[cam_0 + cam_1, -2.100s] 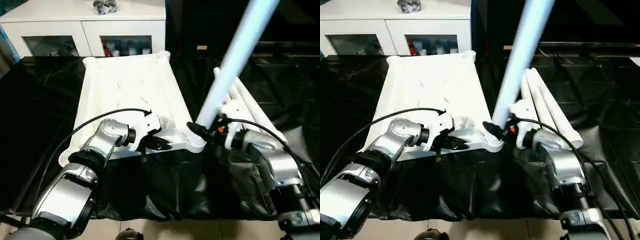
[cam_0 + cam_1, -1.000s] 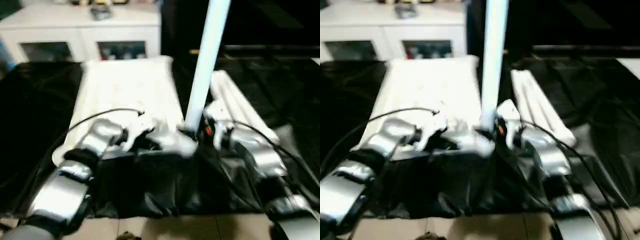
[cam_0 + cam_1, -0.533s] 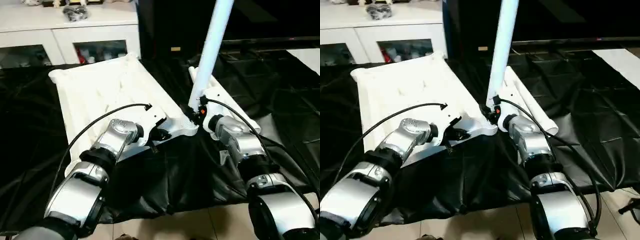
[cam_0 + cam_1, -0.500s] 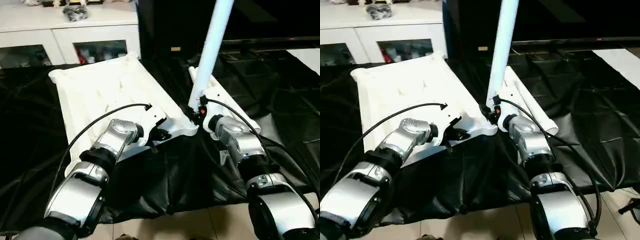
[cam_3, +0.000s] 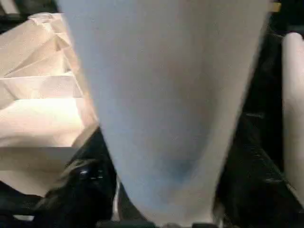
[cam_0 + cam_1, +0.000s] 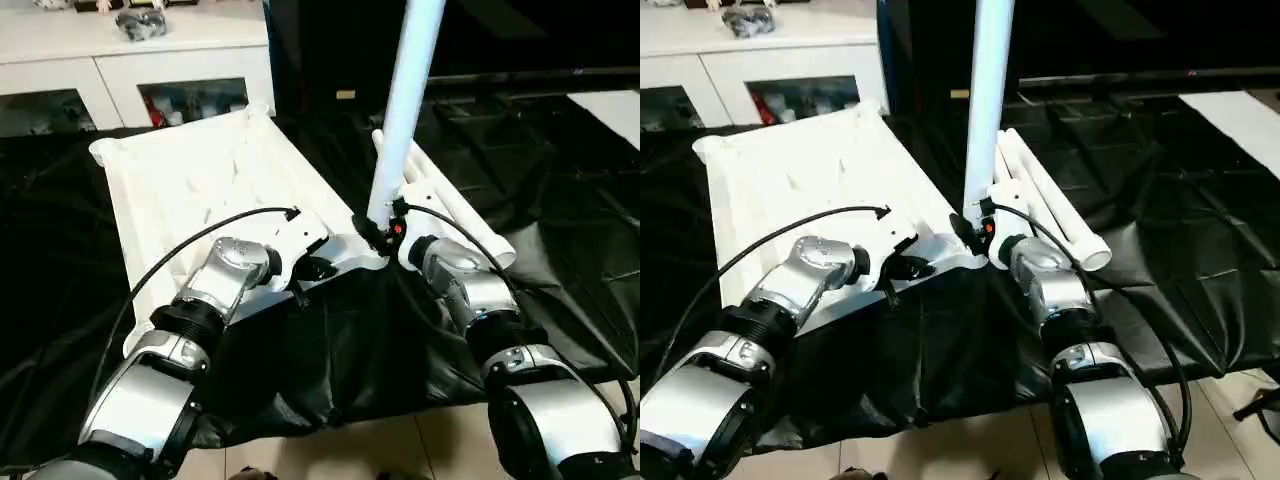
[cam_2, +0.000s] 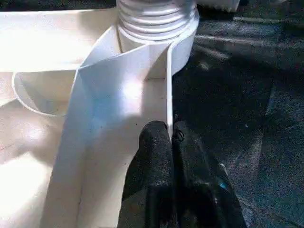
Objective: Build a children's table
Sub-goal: Insert table leg to table base, then rotate leg to tighten
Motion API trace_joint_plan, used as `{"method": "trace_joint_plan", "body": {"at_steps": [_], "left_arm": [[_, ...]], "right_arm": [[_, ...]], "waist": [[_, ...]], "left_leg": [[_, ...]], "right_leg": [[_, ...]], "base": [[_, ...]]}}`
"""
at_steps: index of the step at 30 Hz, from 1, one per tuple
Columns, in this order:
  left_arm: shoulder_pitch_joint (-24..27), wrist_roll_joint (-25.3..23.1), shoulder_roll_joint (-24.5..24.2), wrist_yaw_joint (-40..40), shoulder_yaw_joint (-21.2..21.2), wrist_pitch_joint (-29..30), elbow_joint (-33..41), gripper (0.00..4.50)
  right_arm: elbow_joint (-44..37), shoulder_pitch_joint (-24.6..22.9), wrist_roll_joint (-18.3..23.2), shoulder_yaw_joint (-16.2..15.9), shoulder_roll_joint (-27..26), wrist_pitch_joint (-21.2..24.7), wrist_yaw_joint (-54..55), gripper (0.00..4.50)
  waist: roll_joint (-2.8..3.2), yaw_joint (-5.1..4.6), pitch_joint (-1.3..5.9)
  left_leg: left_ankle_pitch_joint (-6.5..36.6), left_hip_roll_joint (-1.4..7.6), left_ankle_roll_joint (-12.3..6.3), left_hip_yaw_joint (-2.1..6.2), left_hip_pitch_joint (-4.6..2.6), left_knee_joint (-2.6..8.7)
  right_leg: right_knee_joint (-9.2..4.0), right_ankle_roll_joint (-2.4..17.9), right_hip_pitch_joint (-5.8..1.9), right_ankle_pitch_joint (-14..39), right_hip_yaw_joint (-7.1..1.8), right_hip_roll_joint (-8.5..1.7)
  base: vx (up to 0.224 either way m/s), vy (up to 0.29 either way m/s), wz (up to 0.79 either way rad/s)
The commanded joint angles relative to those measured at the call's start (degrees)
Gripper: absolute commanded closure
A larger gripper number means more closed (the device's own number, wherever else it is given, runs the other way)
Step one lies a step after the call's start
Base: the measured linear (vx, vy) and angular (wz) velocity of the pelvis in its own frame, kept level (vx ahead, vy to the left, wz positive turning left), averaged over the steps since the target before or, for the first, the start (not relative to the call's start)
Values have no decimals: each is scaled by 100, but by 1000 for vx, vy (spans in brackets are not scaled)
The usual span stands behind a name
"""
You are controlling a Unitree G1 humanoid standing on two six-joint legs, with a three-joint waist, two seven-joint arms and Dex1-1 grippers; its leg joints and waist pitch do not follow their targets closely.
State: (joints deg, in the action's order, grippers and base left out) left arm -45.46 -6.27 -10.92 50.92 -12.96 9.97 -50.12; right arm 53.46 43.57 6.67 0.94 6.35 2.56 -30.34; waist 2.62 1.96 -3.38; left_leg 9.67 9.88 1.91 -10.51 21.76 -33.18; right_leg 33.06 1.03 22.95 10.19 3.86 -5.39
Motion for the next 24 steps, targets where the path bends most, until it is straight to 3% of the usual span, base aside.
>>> {"method": "trace_joint_plan", "body": {"at_steps": [1, 6, 11, 14, 15, 19, 22, 24], "left_arm": [[-134, 145, 4, 14, 31, -299, 288, 450], [-79, 181, -68, 309, 1, -436, 324, 450], [-23, 241, -180, 823, -63, -762, 339, 450], [-3, 247, -270, 1148, -133, -898, 316, 450], [-5, 266, -307, 1319, -156, -955, 281, 450], [-42, 282, -413, 1803, -213, -1260, 119, 450], [-53, 309, -461, 2053, -241, -1362, 63, 450], [-52, 324, -503, 2256, -269, -1429, 29, 450]], "right_arm": [[143, -170, 42, -182, -137, 142, -319, 122], [12, -219, 3, -239, -4, 46, -580, 65], [-280, -371, -39, -375, 205, 3, -1146, 65], [-503, -495, -69, -514, 394, -2, -1600, 65], [-649, -572, -73, -612, 514, 36, -1891, 65], [-1198, -852, -57, -940, 951, 221, -2864, 65], [-1425, -951, -35, -1034, 1096, 310, -3187, 65], [-1609, -1023, -11, -1096, 1194, 358, -3412, 80]], "waist": [[-28, 42, 364], [-15, 72, 372], [-18, 127, 401], [-6, 231, 434], [4, 253, 440], [3, 359, 474], [-1, 397, 479], [-6, 419, 457]], "left_leg": [[2261, 296, -73, 137, -124, 469], [2006, 314, -151, 115, -108, 455], [1725, 327, -242, 92, -91, 437], [1402, 347, -357, 45, -125, 387], [1291, 348, -402, 30, -110, 373], [891, 363, -592, 8, -109, 325], [830, 369, -618, 13, -94, 316], [1011, 372, -553, 14, -96, 327]], "right_leg": [[-459, 1139, -192, 1968, -229, -380], [-429, 1223, -195, 1820, -217, -365], [-383, 1282, -228, 1440, -210, -350], [-308, 1491, -210, 805, -210, -331], [-276, 1544, -242, 626, -201, -327], [-201, 1575, -250, 79, -197, -326], [-184, 1585, -261, 70, -191, -345], [-223, 1542, -255, 364, -195, -352]], "base": [[0, 0, 0], [0, 0, 0], [0, 0, 0], [0, 0, 0], [0, 0, 0], [0, 0, 0], [0, 0, 0], [0, 0, 0]]}}
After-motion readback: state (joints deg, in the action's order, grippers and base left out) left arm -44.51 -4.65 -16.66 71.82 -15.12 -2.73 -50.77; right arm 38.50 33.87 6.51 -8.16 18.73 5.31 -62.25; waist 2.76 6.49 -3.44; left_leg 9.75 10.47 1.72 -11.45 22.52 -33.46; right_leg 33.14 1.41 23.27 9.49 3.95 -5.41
